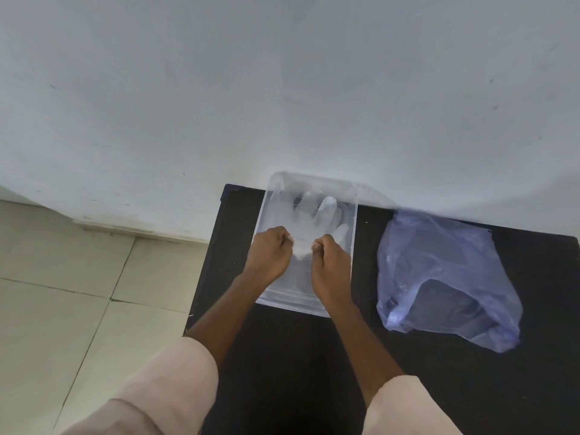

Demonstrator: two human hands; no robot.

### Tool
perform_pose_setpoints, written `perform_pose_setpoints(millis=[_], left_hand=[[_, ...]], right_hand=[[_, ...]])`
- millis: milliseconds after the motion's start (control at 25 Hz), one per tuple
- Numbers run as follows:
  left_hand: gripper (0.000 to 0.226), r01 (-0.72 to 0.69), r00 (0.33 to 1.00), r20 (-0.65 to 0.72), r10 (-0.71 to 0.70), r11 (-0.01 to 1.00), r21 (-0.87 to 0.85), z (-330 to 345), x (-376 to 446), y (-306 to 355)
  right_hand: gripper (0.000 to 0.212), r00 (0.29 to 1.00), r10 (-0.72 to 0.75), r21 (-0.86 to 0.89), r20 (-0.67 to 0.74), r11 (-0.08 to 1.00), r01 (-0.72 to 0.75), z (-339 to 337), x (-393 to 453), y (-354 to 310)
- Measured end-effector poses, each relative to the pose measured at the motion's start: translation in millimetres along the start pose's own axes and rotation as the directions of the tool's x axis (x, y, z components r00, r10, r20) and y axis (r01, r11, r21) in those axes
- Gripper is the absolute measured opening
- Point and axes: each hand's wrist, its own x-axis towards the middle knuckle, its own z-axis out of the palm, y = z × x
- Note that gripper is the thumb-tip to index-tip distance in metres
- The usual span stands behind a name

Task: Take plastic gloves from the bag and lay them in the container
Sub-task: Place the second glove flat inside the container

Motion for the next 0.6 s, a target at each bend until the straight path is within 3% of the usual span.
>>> perform_pose_setpoints(millis=[240, 360, 440, 520, 600], left_hand=[[0.024, 0.038, 0.997, 0.074, -0.038, 0.999, 0.002, 6.0, -9.5, -6.7], [0.022, 0.070, 0.984, 0.164, -0.074, 0.997, 0.031, 1.1, -12.6, -4.9], [0.026, -0.021, 0.962, 0.271, -0.028, 0.984, 0.176, -4.1, -16.6, -2.8], [0.036, -0.253, 0.923, 0.380, 0.067, 0.848, 0.465, -7.0, -21.7, 2.5], [0.047, -0.430, 0.882, 0.456, 0.120, 0.601, 0.673, -6.2, -25.3, 2.2]], right_hand=[[0.016, 0.998, -0.028, -0.153, 0.053, 0.988, 0.035, -4.7, -2.5, -2.3], [0.012, 0.973, -0.007, -0.315, 0.231, 0.945, 0.082, -12.3, -3.2, -7.8], [0.019, 0.921, -0.007, -0.443, 0.390, 0.875, 0.195, -19.5, -5.5, -13.8], [0.029, 0.863, -0.011, -0.552, 0.506, 0.765, 0.333, -25.5, -6.6, -19.0], [0.033, 0.798, 0.042, -0.605, 0.601, 0.676, 0.421, -30.0, -6.4, -20.8]])
